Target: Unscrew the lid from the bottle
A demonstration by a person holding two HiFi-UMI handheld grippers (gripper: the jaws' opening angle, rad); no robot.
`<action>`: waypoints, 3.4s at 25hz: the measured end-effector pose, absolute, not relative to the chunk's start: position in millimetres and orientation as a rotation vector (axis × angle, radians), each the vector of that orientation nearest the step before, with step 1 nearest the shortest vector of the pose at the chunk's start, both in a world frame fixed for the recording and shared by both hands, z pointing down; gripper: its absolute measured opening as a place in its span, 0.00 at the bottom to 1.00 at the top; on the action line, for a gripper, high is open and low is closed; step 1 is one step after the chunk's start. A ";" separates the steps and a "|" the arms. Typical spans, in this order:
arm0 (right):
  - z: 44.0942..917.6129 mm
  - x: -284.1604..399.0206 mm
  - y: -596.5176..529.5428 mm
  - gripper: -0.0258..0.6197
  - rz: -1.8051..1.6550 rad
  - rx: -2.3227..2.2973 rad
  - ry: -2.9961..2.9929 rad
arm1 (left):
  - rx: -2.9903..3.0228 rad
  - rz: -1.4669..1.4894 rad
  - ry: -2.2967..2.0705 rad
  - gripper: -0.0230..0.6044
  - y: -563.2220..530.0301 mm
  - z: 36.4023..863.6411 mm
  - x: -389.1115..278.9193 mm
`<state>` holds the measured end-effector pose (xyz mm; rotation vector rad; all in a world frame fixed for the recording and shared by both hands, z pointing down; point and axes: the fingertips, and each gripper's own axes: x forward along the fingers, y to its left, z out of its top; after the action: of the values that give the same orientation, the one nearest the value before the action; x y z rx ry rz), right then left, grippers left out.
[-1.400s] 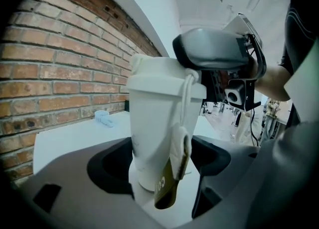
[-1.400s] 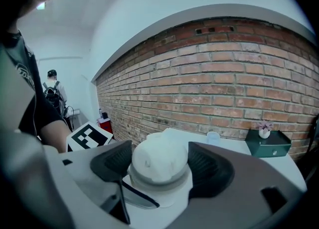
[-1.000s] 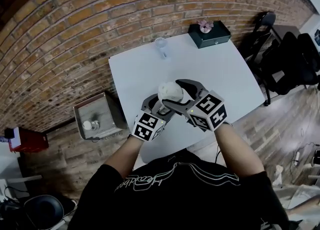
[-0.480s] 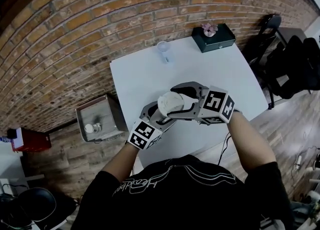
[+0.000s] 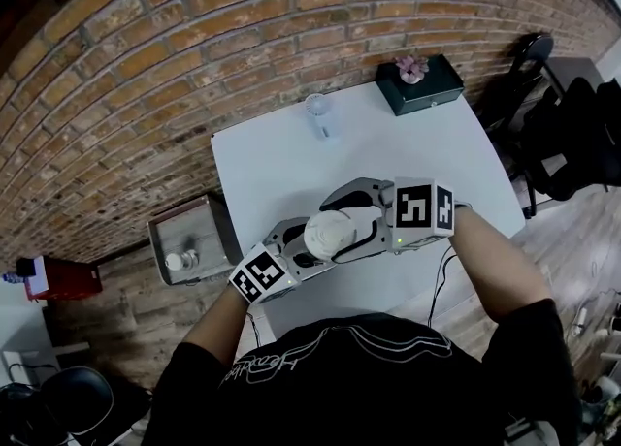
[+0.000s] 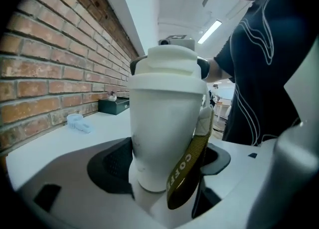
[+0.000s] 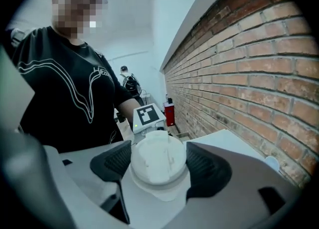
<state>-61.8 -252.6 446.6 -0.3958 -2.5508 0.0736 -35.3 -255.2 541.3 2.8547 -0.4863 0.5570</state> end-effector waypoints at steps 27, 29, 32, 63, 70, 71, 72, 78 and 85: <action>437.8 -57.1 -270.7 0.67 0.224 0.549 -2.663 | 2.767 0.496 -0.703 0.64 -260.0 545.3 -39.1; 439.9 -56.8 -267.7 0.68 0.202 0.613 -2.638 | 2.746 0.487 -0.748 0.64 -260.9 545.0 -39.0; 444.2 -56.2 -265.8 0.69 0.177 0.696 -2.586 | 2.717 0.469 -0.792 0.64 -261.4 546.1 -40.4; 447.3 -61.7 -259.6 0.60 0.049 0.295 -2.601 | 2.702 0.493 -0.794 0.62 -256.2 548.6 -42.8; 447.8 -63.9 -253.6 0.60 -0.064 -0.177 -2.553 | 2.701 0.543 -0.763 0.62 -254.7 547.5 -43.7; 448.3 -63.5 -253.2 0.60 -0.077 -0.236 -2.538 | 2.700 0.550 -0.753 0.62 -254.7 547.8 -43.4; 448.9 -62.8 -252.8 0.60 -0.086 -0.292 -2.521 | 2.698 0.556 -0.745 0.62 -254.6 548.2 -42.7; 450.0 -61.0 -249.8 0.60 -0.114 -0.563 -2.430 | 2.686 0.577 -0.747 0.62 -254.2 547.6 -42.6; 448.5 -63.2 -254.0 0.61 -0.133 -0.568 -2.489 | 2.684 0.546 -0.795 0.62 -257.2 548.3 -44.7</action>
<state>-63.2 -254.0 448.5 -0.5679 -2.4888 -0.1333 -44.7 -257.2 548.3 2.6837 -0.7953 0.5460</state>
